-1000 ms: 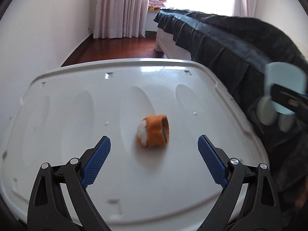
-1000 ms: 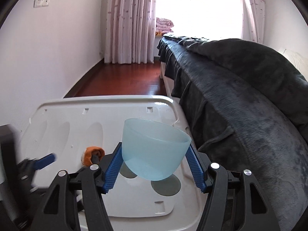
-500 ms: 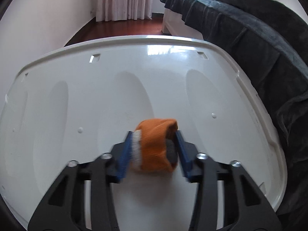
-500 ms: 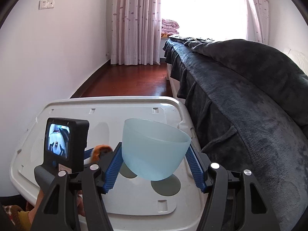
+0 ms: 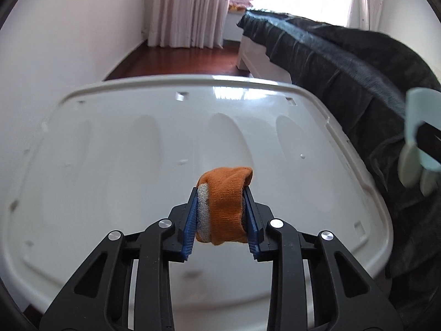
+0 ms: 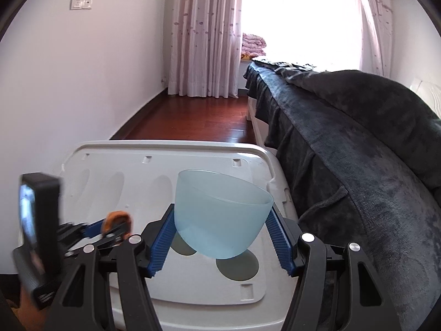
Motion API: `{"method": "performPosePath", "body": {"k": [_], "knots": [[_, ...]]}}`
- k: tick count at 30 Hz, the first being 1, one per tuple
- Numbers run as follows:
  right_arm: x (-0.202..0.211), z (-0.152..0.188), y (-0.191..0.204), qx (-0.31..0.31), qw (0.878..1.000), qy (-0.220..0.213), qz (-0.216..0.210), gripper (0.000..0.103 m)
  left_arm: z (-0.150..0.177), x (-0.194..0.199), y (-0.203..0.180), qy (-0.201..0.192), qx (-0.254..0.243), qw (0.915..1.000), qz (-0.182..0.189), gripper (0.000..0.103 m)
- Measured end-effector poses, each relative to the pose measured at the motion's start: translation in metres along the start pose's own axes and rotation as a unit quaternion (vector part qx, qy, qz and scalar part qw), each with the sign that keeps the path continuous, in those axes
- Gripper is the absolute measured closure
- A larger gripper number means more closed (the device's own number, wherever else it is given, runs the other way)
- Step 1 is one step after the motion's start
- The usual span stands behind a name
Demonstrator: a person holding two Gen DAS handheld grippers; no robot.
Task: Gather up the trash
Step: 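Carry the orange sock and blue cup over the bin and open both tools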
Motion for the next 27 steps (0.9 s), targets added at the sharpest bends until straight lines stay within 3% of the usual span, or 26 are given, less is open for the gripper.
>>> {"method": "performPosePath", "body": {"k": [6, 10, 13, 20, 27], "knots": [[0.042, 0.009, 0.031, 0.006, 0.999, -0.018, -0.033, 0.04, 0.04, 0.077, 0.027, -0.022, 0.001, 0.9995, -0.024, 0.073], [0.073, 0.041, 0.057, 0.013, 0.998, -0.008, -0.057, 0.04, 0.08, 0.115, 0.05, -0.018, 0.019, 0.999, -0.035, 0.073], [0.089, 0.084, 0.078, 0.024, 0.997, 0.021, -0.074, 0.04, 0.115, 0.135, 0.066, -0.005, 0.032, 0.9985, -0.043, 0.073], [0.092, 0.174, 0.112, 0.056, 0.989, 0.106, -0.087, 0.04, 0.173, 0.149, 0.086, 0.03, 0.042, 0.997, -0.058, 0.073], [0.091, 0.207, 0.135, 0.087, 0.984, 0.129, -0.083, 0.041, 0.196, 0.146, 0.084, 0.05, 0.048, 0.9964, -0.048, 0.073]]}}
Point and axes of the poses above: each gripper's, at about its wrist camera, not at the fingertips, and x roughly against the way its jaws point, y to its left, z to its underside, the point moved 3 cm from there along -x, roughly the way its jaws point, and after that the axes turned 7 degrees about z, right-handed, at the moved point
